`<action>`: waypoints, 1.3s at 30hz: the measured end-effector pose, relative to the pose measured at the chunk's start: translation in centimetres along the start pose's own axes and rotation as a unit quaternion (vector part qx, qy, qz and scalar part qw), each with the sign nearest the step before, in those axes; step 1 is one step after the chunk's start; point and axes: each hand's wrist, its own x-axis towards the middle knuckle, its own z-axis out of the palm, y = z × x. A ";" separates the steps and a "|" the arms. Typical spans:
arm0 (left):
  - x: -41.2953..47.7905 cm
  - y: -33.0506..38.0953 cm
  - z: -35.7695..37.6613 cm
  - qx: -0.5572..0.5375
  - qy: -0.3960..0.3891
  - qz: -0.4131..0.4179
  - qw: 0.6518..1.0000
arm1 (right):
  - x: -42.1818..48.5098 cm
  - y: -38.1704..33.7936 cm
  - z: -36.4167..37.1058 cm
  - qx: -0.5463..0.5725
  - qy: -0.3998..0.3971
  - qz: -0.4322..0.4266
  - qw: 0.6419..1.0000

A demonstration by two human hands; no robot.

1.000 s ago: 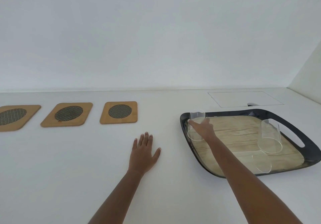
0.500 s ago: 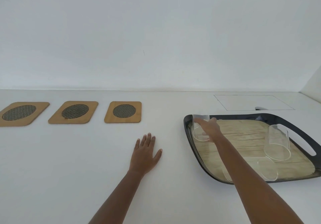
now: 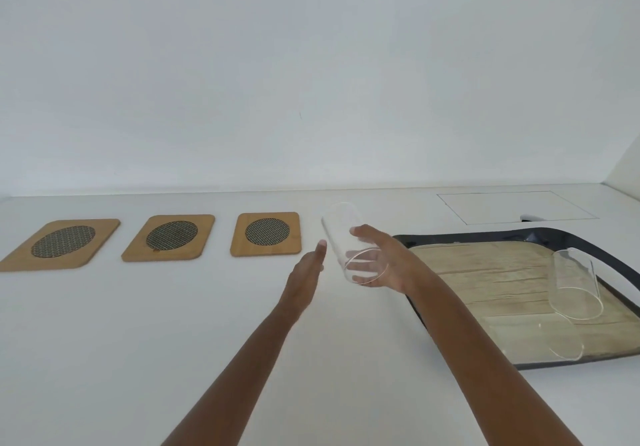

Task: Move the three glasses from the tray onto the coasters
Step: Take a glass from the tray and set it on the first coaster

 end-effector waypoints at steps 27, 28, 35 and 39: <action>-1.0 -0.8 -18.1 -0.099 0.078 0.087 0.988 | 3.9 3.3 21.5 -0.217 0.001 -0.168 0.962; -1.1 -1.0 -18.9 -0.087 0.086 0.094 0.988 | 4.2 3.6 22.1 -0.209 -0.003 -0.171 0.963; -2.6 -3.9 -26.4 0.042 0.168 0.123 0.977 | 6.7 3.7 26.5 -0.111 -0.103 -0.167 0.974; -3.2 -7.9 -32.2 0.248 0.259 0.101 0.928 | 8.7 3.3 29.0 -0.084 -0.168 -0.184 0.965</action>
